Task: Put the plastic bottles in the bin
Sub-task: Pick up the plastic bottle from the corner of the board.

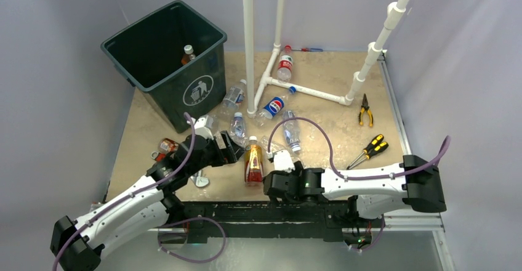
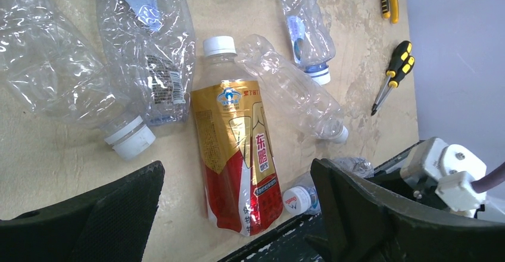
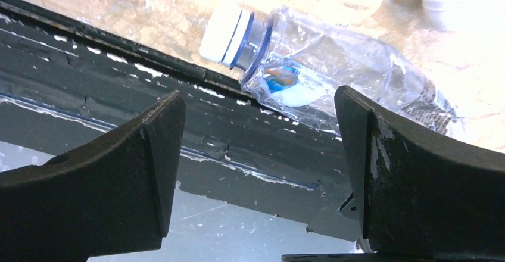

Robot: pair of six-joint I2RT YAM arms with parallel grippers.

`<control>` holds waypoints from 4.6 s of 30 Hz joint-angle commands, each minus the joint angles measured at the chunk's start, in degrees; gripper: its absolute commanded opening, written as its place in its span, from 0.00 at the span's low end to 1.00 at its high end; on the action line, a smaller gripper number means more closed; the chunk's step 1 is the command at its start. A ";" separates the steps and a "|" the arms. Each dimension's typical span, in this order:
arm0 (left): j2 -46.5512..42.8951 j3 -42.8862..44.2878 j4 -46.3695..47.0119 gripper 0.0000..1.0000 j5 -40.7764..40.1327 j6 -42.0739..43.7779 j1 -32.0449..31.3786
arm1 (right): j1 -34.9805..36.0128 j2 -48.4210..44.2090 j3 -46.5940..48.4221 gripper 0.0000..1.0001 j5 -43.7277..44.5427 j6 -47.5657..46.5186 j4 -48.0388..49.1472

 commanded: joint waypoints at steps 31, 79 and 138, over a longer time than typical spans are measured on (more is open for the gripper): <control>-3.33 -1.26 0.53 0.94 0.22 -0.96 -0.25 | -2.45 8.51 1.94 0.94 6.48 0.65 1.79; -13.31 9.73 -12.19 0.94 -7.52 3.73 -0.24 | -3.80 1.25 12.69 0.29 2.56 -5.23 -2.45; -8.44 8.21 23.40 0.69 31.71 8.10 -0.29 | -3.78 -23.19 -6.37 0.17 -12.88 -27.65 59.99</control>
